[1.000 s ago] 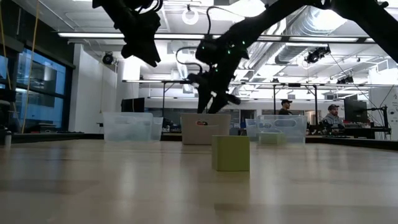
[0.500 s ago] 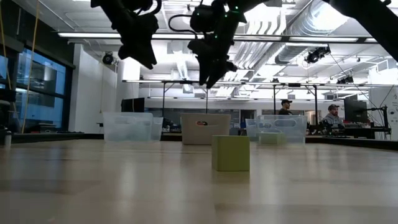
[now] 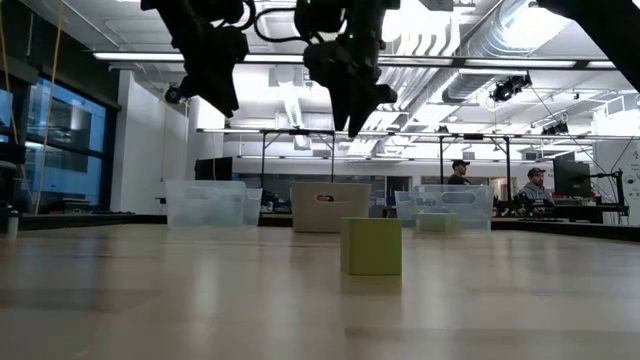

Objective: Sort & place blocks by color
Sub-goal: Put the green cube block into the right transparent bin

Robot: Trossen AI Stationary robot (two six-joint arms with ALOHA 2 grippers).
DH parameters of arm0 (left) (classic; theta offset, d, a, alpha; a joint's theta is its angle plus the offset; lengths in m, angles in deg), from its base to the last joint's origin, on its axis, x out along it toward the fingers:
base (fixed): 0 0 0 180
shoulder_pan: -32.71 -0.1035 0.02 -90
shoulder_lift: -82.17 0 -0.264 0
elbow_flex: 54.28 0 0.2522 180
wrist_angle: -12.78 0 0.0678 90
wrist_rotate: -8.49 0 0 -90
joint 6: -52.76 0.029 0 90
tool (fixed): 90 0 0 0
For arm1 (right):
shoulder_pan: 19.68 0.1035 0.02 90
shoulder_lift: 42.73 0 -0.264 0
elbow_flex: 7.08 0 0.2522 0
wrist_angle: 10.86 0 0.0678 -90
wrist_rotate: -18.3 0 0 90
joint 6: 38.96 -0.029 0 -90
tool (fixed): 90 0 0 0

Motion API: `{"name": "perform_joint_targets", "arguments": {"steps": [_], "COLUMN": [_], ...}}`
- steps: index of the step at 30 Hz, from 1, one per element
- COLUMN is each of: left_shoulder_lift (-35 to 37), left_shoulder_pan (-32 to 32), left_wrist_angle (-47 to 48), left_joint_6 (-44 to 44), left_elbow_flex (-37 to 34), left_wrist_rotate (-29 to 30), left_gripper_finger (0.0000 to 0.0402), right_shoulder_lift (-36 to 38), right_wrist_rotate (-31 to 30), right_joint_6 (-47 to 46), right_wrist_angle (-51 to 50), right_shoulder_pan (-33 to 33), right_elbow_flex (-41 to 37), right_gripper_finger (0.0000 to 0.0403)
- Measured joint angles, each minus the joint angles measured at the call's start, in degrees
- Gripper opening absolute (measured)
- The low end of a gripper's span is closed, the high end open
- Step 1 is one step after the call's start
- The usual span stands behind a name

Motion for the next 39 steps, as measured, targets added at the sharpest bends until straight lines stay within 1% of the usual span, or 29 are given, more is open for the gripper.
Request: {"name": "perform_joint_targets", "arguments": {"steps": [10, 17, 20, 25, 29, 31, 34, 39], "left_shoulder_lift": [0.03, 0.03, 0.03, 0.05, 0.05, 0.05, 0.05, 0.05], "left_shoulder_pan": [0.01, 0.00, 0.00, 0.02, 0.08, 0.08, 0.08, 0.31], "left_wrist_angle": [8.92, 9.45, 9.45, 9.43, 9.43, 9.43, 9.43, 9.43], "left_joint_6": [1.09, 4.76, 5.00, 5.05, 5.15, 5.50, 5.60, 5.60], "left_elbow_flex": [0.00, 0.00, 0.00, 0.00, 0.00, 0.00, 0.00, 0.00], "left_wrist_rotate": [0.00, 0.00, 0.00, 0.00, 0.00, -0.02, -0.02, 0.00], "left_gripper_finger": [0.0117, 0.0117, 0.0117, 0.0117, 0.0117, 0.0117, 0.0117, 0.0117], "right_shoulder_lift": [0.00, 0.00, 0.00, 0.00, 0.00, 0.00, 0.00, -0.04], "right_wrist_rotate": [3.66, 4.15, 4.09, 3.91, 2.48, 2.47, 2.14, -0.86], "right_joint_6": [-14.80, -23.15, -26.44, -33.83, -42.31, -46.53, -51.56, -58.48], "right_wrist_angle": [-0.67, -0.60, -0.56, -0.12, -0.10, -0.06, 1.04, 3.11], "right_shoulder_pan": [8.54, 14.59, 16.96, 20.62, 23.35, 24.61, 26.38, 28.78], "right_elbow_flex": [-0.03, -0.04, -0.04, -0.04, -0.07, -0.07, -0.09, -0.09], "right_gripper_finger": [0.0149, 0.0149, 0.0152, 0.0182, 0.0214, 0.0224, 0.0228, 0.0229]}}
